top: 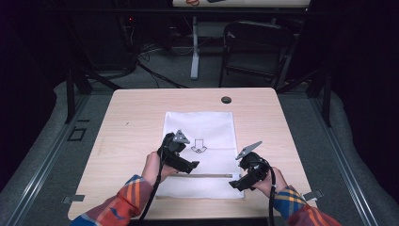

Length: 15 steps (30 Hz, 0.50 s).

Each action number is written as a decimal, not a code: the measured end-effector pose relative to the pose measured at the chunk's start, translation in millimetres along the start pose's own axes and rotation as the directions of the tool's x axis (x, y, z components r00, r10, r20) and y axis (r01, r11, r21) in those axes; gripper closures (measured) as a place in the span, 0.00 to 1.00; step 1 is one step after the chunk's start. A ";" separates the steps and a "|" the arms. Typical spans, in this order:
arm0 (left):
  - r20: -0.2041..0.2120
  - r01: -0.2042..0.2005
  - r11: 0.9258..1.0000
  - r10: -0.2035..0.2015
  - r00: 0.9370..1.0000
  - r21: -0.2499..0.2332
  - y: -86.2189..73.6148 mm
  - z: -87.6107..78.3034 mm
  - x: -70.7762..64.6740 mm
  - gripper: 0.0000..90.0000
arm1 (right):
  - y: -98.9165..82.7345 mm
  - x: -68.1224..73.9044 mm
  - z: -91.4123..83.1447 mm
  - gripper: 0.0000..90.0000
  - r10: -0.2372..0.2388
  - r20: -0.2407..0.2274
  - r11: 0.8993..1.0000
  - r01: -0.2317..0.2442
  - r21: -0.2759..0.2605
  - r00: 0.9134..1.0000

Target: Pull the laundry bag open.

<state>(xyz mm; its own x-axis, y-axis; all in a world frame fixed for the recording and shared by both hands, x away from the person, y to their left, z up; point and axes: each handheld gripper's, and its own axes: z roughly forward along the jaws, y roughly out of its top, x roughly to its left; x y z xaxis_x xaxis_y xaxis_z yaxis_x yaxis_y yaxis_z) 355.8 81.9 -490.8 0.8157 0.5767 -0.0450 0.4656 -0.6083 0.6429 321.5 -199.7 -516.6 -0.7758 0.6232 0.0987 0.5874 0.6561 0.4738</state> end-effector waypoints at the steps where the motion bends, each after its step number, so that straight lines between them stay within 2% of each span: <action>1: 0.005 0.001 1.000 -0.001 1.000 -0.004 0.0 1.3 -0.9 0.10 | 0.1 -0.4 -0.6 0.15 -0.003 0.005 1.000 0.003 0.000 1.000; 6: 0.021 -0.016 1.000 0.016 1.000 -0.013 -0.5 6.6 -5.8 0.11 | 1.0 -2.5 -1.5 0.22 0.009 0.026 1.000 -0.009 -0.010 1.000; 12: 0.048 -0.044 0.998 0.046 0.998 -0.033 2.8 16.5 -14.4 0.15 | -1.7 -8.9 -2.6 0.39 0.038 0.053 0.999 -0.038 -0.017 0.998; 13: 0.057 -0.048 0.998 0.050 0.997 -0.034 3.5 18.7 -15.9 0.15 | -2.2 -10.0 -2.3 0.42 0.038 0.045 0.999 -0.037 -0.022 0.998; 15: 0.064 -0.066 0.997 0.069 0.996 -0.037 5.0 23.7 -19.2 0.17 | -2.6 -11.4 -2.1 0.52 0.047 0.052 0.999 -0.046 -0.023 0.998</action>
<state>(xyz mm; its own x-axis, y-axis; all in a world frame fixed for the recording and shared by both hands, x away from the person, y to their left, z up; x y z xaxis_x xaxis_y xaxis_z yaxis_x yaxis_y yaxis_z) 350.6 54.9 -504.8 0.8662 0.4972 -0.0500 0.3972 -0.6243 0.6726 328.3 -209.3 -517.1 -0.7341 0.6749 0.0751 0.6172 0.6169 0.4884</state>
